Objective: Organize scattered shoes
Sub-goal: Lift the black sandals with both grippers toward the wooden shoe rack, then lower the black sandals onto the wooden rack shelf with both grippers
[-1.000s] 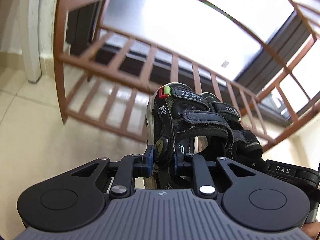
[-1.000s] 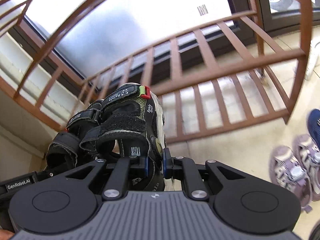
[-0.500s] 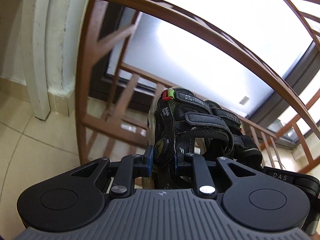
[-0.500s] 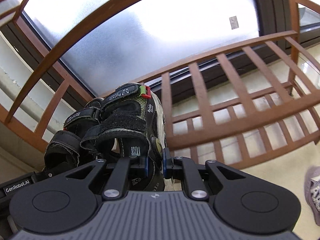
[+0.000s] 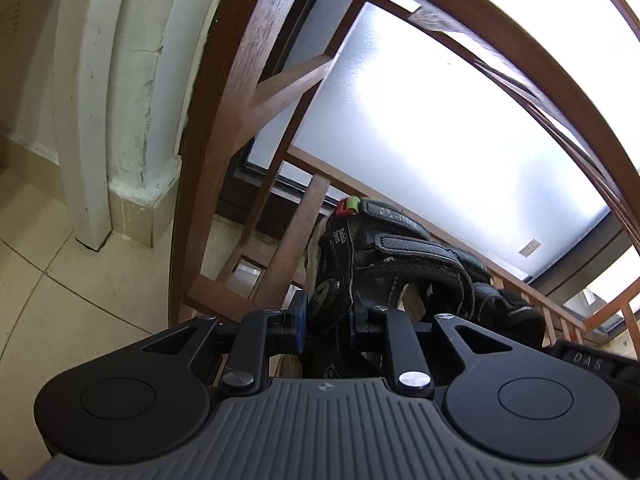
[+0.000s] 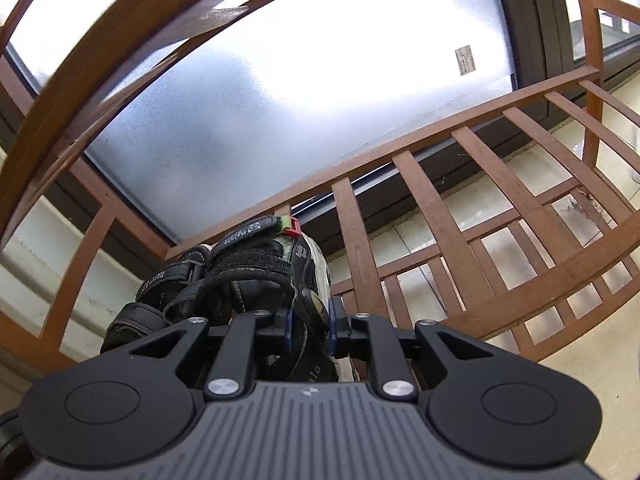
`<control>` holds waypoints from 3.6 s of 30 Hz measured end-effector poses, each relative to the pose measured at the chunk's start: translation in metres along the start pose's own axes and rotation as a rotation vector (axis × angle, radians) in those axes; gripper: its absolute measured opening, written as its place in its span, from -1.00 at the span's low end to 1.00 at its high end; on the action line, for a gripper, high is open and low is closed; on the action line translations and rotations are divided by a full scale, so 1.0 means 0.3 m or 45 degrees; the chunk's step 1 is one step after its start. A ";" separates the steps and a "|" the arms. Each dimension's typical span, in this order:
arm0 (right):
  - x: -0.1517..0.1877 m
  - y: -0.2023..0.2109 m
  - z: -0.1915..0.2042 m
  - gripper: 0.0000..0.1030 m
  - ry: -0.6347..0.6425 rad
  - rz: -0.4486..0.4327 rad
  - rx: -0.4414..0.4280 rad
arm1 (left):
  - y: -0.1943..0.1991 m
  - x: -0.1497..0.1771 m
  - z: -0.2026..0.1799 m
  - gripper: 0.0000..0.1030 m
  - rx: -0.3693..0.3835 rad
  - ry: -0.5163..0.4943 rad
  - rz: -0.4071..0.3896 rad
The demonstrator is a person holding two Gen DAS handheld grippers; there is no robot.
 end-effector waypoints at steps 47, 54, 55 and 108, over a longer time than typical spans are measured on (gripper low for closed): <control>0.201 0.188 0.038 0.20 0.635 0.097 -0.097 | 0.143 0.228 -0.053 -0.06 0.013 -0.327 0.085; 0.220 0.162 0.046 -0.11 0.654 0.103 -0.108 | 0.121 0.226 -0.056 -0.42 0.055 -0.326 0.096; 0.222 0.157 0.047 -0.15 0.653 0.107 -0.110 | 0.119 0.225 -0.057 -0.44 0.055 -0.325 0.098; 0.138 -0.022 0.073 -0.16 0.533 0.046 -0.102 | -0.027 0.110 -0.100 -0.48 0.033 -0.317 0.076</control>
Point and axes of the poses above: each gripper's, at about its wrist camera, not at the fingertips, and y roughly against the way its jaws point, z to its left, x to its underside, the point moved 1 cm from there along -y, roughly the way its jaws point, and after that the axes turned 7 degrees about y, right-handed, at the moved point
